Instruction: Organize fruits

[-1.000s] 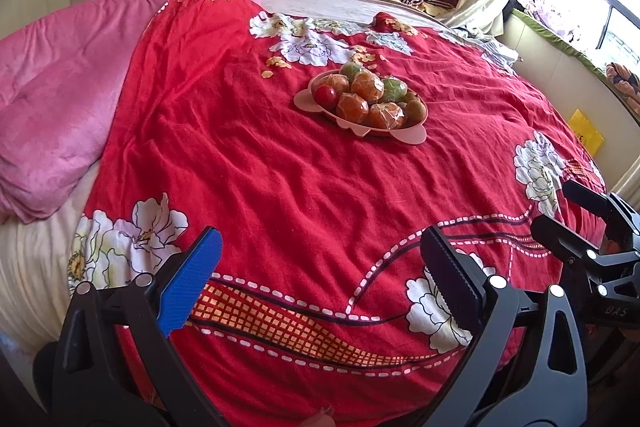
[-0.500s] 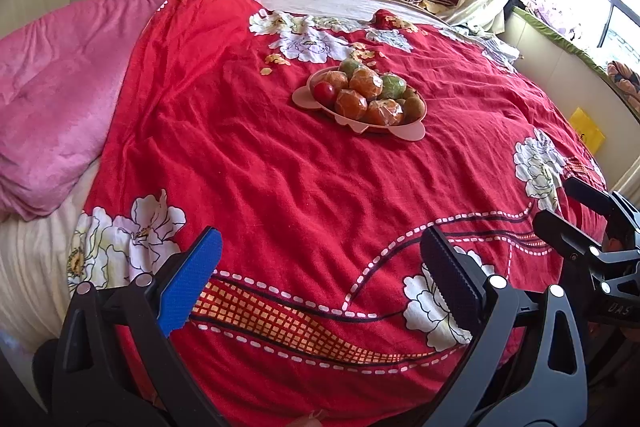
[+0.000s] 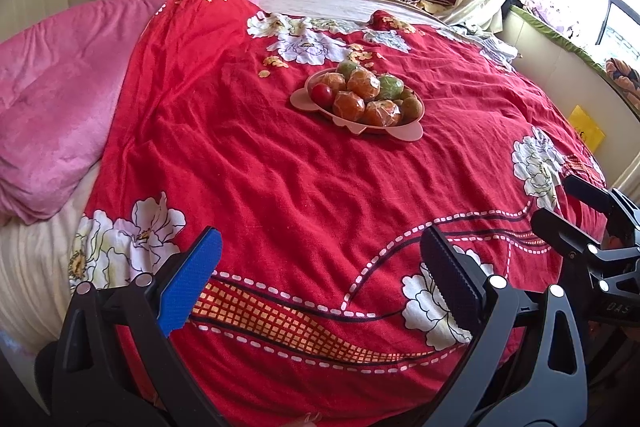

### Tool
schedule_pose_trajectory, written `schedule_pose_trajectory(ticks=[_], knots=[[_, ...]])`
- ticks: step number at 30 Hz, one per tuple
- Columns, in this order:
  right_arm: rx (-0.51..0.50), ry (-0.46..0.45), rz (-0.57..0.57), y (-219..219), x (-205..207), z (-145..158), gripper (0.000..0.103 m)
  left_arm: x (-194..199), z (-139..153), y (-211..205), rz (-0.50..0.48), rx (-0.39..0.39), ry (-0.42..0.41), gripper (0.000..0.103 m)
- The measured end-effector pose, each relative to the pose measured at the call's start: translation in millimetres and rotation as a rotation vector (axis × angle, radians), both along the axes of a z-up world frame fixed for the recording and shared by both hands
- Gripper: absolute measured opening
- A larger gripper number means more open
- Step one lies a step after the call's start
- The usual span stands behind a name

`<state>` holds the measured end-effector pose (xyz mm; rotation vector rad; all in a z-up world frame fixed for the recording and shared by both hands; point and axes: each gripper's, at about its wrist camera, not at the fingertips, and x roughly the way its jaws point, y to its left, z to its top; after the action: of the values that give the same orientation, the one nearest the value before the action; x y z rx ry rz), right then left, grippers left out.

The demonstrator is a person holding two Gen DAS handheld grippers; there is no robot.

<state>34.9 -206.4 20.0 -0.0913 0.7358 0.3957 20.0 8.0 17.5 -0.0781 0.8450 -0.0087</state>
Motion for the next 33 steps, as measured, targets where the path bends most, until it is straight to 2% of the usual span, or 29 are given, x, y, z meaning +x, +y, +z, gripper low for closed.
schedule_pose_trajectory(ticks=[33], knots=[[-0.003, -0.006, -0.001, -1.3, -1.6, -0.4, 0.098, 0.8, -1.9, 4.5, 0.02, 0.017, 0.011, 0.093]])
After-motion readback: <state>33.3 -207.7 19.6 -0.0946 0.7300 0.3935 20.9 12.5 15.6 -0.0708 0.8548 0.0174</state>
